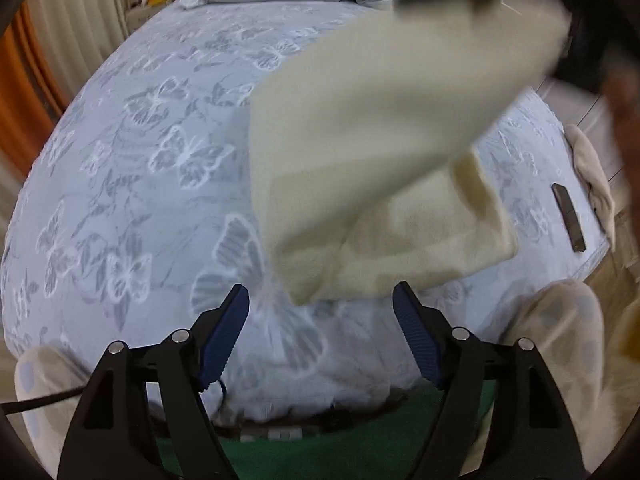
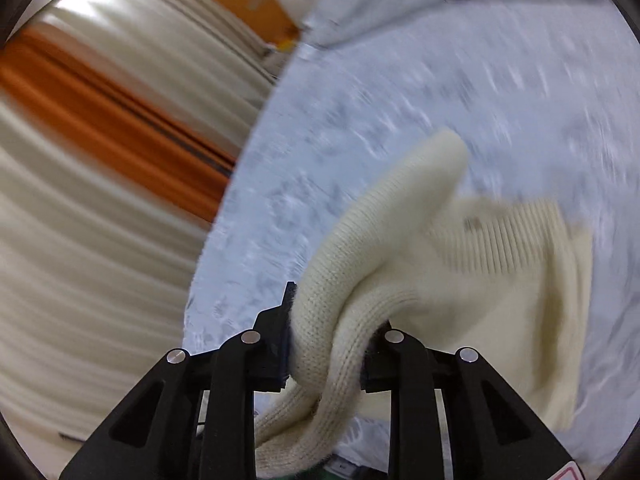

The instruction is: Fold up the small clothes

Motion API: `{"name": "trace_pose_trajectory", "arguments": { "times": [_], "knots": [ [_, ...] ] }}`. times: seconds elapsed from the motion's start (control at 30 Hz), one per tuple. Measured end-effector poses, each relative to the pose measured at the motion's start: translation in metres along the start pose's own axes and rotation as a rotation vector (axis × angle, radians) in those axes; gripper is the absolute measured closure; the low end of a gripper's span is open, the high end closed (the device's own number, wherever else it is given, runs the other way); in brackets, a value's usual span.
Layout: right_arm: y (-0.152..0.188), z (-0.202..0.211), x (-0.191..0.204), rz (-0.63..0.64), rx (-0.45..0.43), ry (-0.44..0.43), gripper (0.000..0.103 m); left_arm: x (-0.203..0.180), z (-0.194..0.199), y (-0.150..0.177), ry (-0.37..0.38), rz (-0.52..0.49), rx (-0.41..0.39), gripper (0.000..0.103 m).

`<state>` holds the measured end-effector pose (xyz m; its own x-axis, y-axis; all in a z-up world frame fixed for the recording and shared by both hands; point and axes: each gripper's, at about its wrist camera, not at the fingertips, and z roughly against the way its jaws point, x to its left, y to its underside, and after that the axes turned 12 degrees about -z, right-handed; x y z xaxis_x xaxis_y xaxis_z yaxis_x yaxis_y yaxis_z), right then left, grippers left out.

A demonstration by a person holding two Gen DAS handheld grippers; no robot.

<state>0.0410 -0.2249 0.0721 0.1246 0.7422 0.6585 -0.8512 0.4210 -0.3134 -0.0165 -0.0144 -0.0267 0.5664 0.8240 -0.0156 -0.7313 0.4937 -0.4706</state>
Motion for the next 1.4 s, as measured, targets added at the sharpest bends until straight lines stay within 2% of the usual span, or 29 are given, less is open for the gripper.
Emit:
{"name": "trace_pose_trajectory", "arguments": {
  "times": [0.03, 0.07, 0.1, 0.13, 0.2, 0.27, 0.37, 0.4, 0.47, 0.6, 0.63, 0.7, 0.77, 0.83, 0.87, 0.9, 0.97, 1.0, 1.03, 1.07, 1.13, 1.17, 1.2, 1.23, 1.27, 1.3, 1.33, 1.4],
  "knots": [
    [0.0, 0.008, 0.001, 0.008, -0.012, -0.011, 0.08, -0.004, -0.01, -0.005, -0.018, -0.017, -0.006, 0.036],
    [0.0, 0.02, -0.002, 0.009, -0.036, -0.011, 0.08, -0.006, -0.016, -0.007, -0.02, -0.029, -0.002, 0.045],
    [0.003, 0.031, -0.014, 0.001, -0.057, -0.001, 0.08, -0.007, -0.03, -0.011, -0.023, -0.041, 0.035, 0.07],
    [0.006, 0.041, -0.028, -0.013, -0.062, 0.007, 0.08, -0.005, -0.039, -0.013, -0.013, -0.025, 0.065, 0.078],
    [0.013, 0.039, -0.076, -0.093, -0.061, 0.075, 0.081, 0.005, -0.051, -0.015, 0.019, 0.069, 0.092, 0.083],
    [0.03, 0.022, -0.148, -0.237, -0.012, 0.163, 0.081, 0.01, -0.059, -0.015, 0.022, 0.122, 0.117, 0.084],
    [0.058, -0.007, -0.22, -0.415, 0.069, 0.187, 0.081, 0.007, -0.065, -0.012, 0.016, 0.092, 0.138, 0.084],
    [0.066, -0.011, -0.228, -0.445, 0.069, 0.171, 0.081, 0.006, -0.067, -0.01, 0.02, 0.089, 0.148, 0.084],
    [0.07, -0.006, -0.222, -0.437, 0.03, 0.14, 0.081, 0.004, -0.068, -0.009, 0.019, 0.092, 0.165, 0.084],
    [0.056, 0.014, -0.195, -0.345, -0.068, 0.108, 0.081, 0.009, -0.067, -0.008, 0.025, 0.101, 0.171, 0.084],
    [0.054, 0.01, -0.196, -0.333, -0.058, 0.135, 0.081, 0.008, -0.068, -0.007, 0.023, 0.097, 0.171, 0.084],
    [0.052, -0.019, -0.21, -0.308, 0.03, 0.259, 0.078, 0.004, -0.07, -0.006, 0.013, 0.084, 0.174, 0.083],
    [0.056, -0.026, -0.214, -0.325, 0.052, 0.274, 0.076, 0.0, -0.07, -0.006, 0.01, 0.072, 0.183, 0.081],
    [0.056, -0.012, -0.208, -0.363, 0.015, 0.274, 0.073, 0.003, -0.064, -0.006, 0.04, 0.09, 0.19, 0.08],
    [0.057, 0.003, -0.202, -0.375, -0.03, 0.301, 0.066, 0.007, -0.058, -0.006, 0.059, 0.106, 0.176, 0.08],
    [0.059, 0.018, -0.193, -0.361, -0.088, 0.335, 0.066, 0.009, -0.051, -0.005, 0.077, 0.121, 0.162, 0.079],
    [0.065, 0.046, -0.162, -0.254, -0.197, 0.355, 0.066, 0.014, -0.035, -0.002, 0.096, 0.13, 0.146, 0.077],
    [0.069, 0.051, -0.145, -0.205, -0.195, 0.323, 0.066, 0.015, -0.028, -0.001, 0.09, 0.128, 0.13, 0.068],
    [0.068, 0.05, -0.135, -0.182, -0.184, 0.305, 0.068, 0.016, -0.017, -0.001, 0.063, 0.118, 0.098, 0.058],
    [0.07, 0.043, -0.116, -0.126, -0.152, 0.276, 0.07, 0.017, -0.01, -0.002, 0.031, 0.107, 0.074, 0.055],
    [0.076, 0.024, -0.1, -0.065, -0.097, 0.244, 0.071, 0.017, 0.001, -0.006, -0.008, 0.084, 0.041, 0.053],
    [0.08, 0.005, -0.097, -0.035, -0.04, 0.252, 0.072, 0.017, 0.005, -0.008, -0.019, 0.08, 0.036, 0.052],
    [0.085, -0.018, -0.102, -0.005, 0.022, 0.305, 0.075, 0.017, 0.006, -0.01, -0.024, 0.081, 0.035, 0.051],
    [0.092, -0.028, -0.11, 0.02, 0.045, 0.382, 0.078, 0.018, 0.009, -0.012, -0.029, 0.09, 0.032, 0.051],
    [0.095, -0.054, -0.126, 0.052, 0.074, 0.541, 0.079, 0.02, 0.011, -0.013, -0.029, 0.1, 0.028, 0.05],
    [0.096, -0.067, -0.14, 0.051, 0.099, 0.607, 0.081, 0.022, 0.012, -0.013, -0.03, 0.106, 0.028, 0.049],
    [0.095, -0.07, -0.157, -0.001, 0.105, 0.585, 0.081, 0.026, 0.015, -0.013, -0.037, 0.115, 0.032, 0.046],
    [0.087, -0.057, -0.153, -0.048, 0.087, 0.581, 0.082, 0.032, 0.016, -0.012, -0.042, 0.126, 0.031, 0.043]
  ]
}}
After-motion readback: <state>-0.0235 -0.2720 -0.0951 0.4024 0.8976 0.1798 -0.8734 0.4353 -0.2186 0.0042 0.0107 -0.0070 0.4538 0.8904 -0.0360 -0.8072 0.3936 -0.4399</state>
